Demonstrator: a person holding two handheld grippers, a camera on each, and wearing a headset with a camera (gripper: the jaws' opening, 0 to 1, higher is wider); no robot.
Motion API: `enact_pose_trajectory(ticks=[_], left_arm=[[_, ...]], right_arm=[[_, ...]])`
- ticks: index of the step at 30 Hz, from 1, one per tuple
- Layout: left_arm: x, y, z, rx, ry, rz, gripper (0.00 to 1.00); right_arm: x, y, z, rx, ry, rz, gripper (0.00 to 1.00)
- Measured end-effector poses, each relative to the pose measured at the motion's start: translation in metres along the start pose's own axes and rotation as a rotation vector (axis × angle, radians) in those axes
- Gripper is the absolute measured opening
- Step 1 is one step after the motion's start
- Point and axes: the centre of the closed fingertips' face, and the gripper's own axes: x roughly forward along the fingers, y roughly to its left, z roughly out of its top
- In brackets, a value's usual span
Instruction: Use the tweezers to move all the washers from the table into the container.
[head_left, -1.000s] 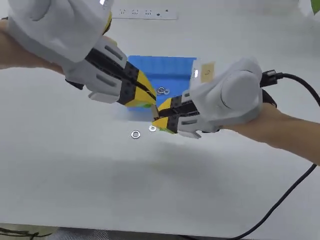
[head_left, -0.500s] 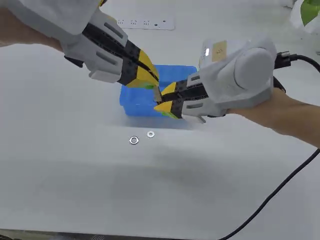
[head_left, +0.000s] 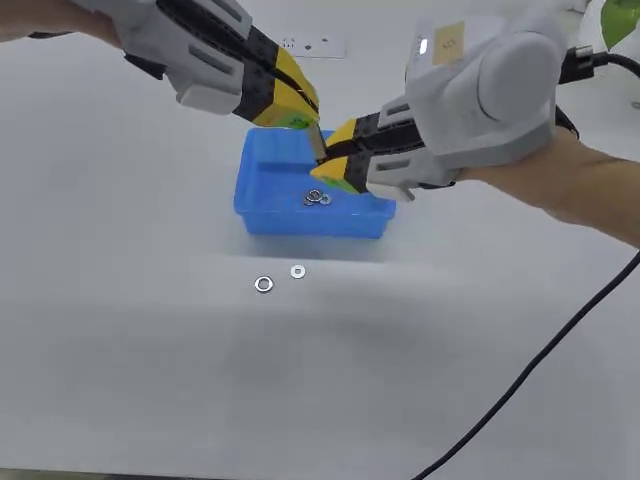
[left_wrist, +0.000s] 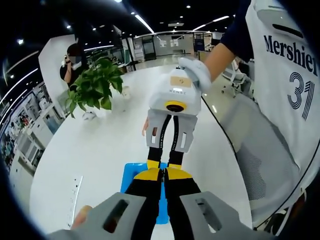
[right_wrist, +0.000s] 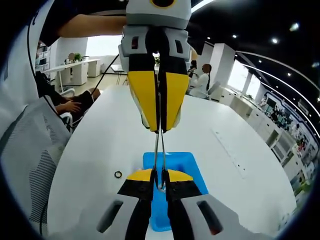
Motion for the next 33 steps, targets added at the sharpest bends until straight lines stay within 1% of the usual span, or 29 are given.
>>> enact_pose_trajectory(ticks=[4, 7, 10, 15, 21, 25, 33], left_arm=[[0.002, 0.006, -0.004, 0.000, 0.003, 0.004, 0.05], [0.006, 0.014, -0.010, -0.004, 0.004, 0.009, 0.06], [0.012, 0.022, -0.020, -0.018, 0.009, 0.013, 0.06], [0.023, 0.029, -0.032, -0.036, 0.018, 0.009, 0.06], [0.030, 0.035, -0.048, -0.056, 0.029, 0.006, 0.06], [0.036, 0.039, -0.057, -0.075, 0.033, -0.001, 0.06], [0.046, 0.043, -0.068, -0.096, 0.041, -0.005, 0.06]], right_arm=[[0.006, -0.006, -0.004, 0.002, 0.004, 0.001, 0.10], [0.010, -0.011, -0.008, 0.003, 0.005, 0.002, 0.10], [0.018, -0.016, -0.016, 0.016, 0.013, 0.003, 0.10], [0.031, -0.021, -0.028, 0.036, 0.028, 0.004, 0.10], [0.042, -0.024, -0.041, 0.057, 0.037, 0.014, 0.10], [0.053, -0.030, -0.053, 0.067, 0.041, 0.024, 0.10], [0.060, -0.031, -0.065, 0.093, 0.059, 0.029, 0.10]])
